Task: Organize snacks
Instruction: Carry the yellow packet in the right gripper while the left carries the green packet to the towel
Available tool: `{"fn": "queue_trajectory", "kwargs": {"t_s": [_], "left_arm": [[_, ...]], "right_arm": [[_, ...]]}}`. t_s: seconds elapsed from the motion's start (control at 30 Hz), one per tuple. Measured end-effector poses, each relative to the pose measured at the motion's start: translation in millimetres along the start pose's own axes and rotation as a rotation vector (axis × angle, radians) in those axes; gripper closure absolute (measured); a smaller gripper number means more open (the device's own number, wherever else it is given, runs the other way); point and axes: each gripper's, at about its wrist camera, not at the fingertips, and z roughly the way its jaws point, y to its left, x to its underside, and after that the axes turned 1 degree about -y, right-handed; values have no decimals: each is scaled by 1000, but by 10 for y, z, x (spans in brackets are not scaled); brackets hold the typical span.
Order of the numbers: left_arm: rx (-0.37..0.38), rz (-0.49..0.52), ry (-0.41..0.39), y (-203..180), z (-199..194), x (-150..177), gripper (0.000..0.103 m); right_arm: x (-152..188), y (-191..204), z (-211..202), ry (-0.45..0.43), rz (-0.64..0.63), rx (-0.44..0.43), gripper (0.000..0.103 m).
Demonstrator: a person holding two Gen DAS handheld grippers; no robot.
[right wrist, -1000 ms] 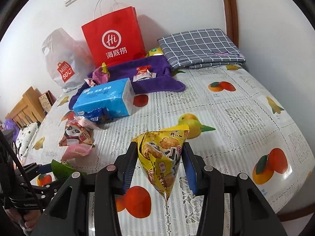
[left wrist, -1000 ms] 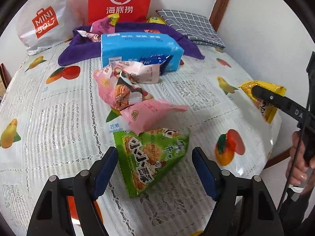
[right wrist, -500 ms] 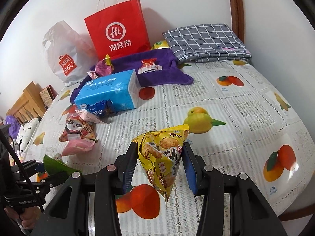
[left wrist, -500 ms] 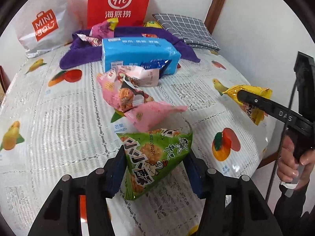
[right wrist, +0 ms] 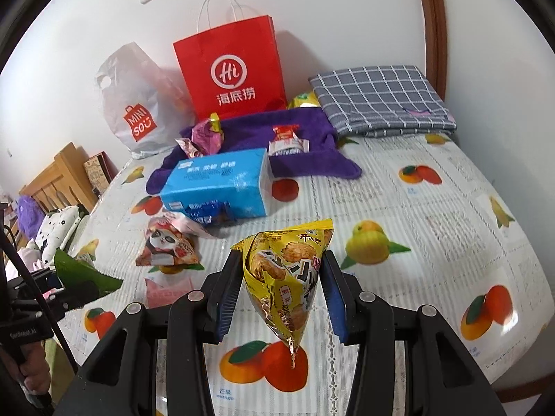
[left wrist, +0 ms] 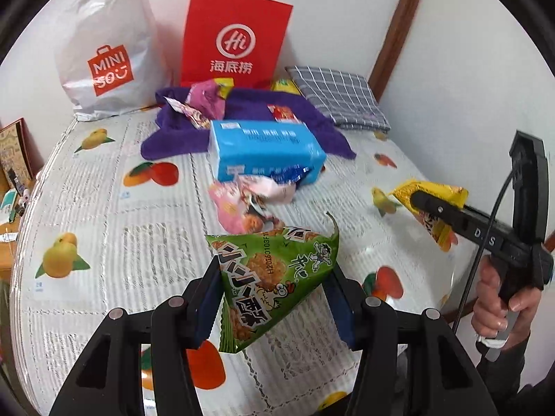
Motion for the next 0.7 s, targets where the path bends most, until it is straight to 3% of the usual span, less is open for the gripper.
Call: {"fn": "queue_trajectory", "kwargs": {"t_s": [0.7], "left_arm": [[-30, -75, -74, 306, 179, -837, 50]], "right_arm": [[-845, 198, 196, -42, -42, -107, 58]]}}
